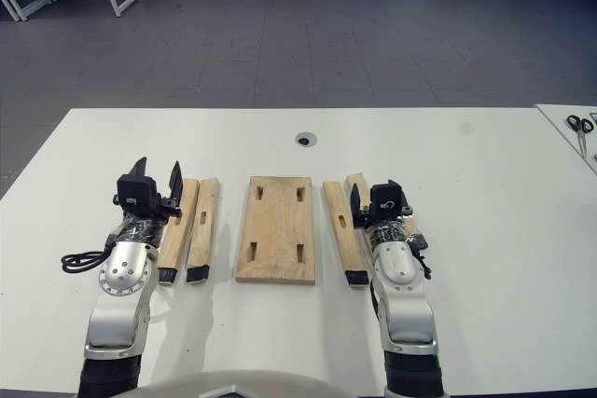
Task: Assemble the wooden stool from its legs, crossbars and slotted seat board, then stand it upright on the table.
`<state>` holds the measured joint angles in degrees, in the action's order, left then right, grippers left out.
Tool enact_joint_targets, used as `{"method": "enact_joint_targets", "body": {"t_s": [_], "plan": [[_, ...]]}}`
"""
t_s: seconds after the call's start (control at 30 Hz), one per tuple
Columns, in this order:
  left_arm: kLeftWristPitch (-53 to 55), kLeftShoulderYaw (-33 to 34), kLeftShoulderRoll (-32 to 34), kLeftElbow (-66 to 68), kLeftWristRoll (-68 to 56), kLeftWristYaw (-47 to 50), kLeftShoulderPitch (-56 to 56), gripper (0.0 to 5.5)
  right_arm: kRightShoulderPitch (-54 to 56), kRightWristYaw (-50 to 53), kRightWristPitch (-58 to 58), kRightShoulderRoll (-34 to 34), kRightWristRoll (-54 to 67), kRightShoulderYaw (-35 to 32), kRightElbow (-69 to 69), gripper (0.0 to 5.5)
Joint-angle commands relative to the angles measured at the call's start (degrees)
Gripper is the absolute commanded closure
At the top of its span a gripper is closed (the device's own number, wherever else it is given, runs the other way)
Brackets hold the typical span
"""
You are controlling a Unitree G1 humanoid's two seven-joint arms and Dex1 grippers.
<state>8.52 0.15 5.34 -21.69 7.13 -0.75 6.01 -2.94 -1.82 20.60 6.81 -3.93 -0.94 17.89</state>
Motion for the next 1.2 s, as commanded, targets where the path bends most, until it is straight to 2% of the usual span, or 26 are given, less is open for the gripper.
{"method": "enact_joint_targets", "body": {"t_s": [0.03,0.07,0.3,0.67,0.83,1.2], "plan": [[0.6,0.6,-1.1,0.5,-0.5,1.1,0.1,2.51,1.1,-0.4,-0.1,0.3,0.1,-0.1,-0.5,2.07],[0.9,0.4,-1.1,0.3,-0.9,0.6,0.0,2.26,1.2,-0.5,0.0,0.4,0.2,-0.1,-0.5,2.07],[0.8,-1.8,-0.6,-0.2,-0.4,-0.6,1.0,2.26,1.6,-1.1,0.7,0.9,0.2,-0.4,-0.9,2.07],[-5.5,-0.9,-1.4,1.7,-1.3,0.7,1.2,2.26,2.4,-1.7,1.4,2.5,0.9,-3.5,-2.9,2.07],[-1.0,-1.3,-0.5,1.2,-1.4,-1.4,1.4,2.26,1.7,-2.5,2.1,1.4,2.6,-3.3,-2.2,2.07],[-0.6,-1.9,1.1,1.1,-2.8,-4.2,1.6,2.26,0.4,-1.9,1.3,0.7,2.6,-2.6,-1.7,2.07]]}}
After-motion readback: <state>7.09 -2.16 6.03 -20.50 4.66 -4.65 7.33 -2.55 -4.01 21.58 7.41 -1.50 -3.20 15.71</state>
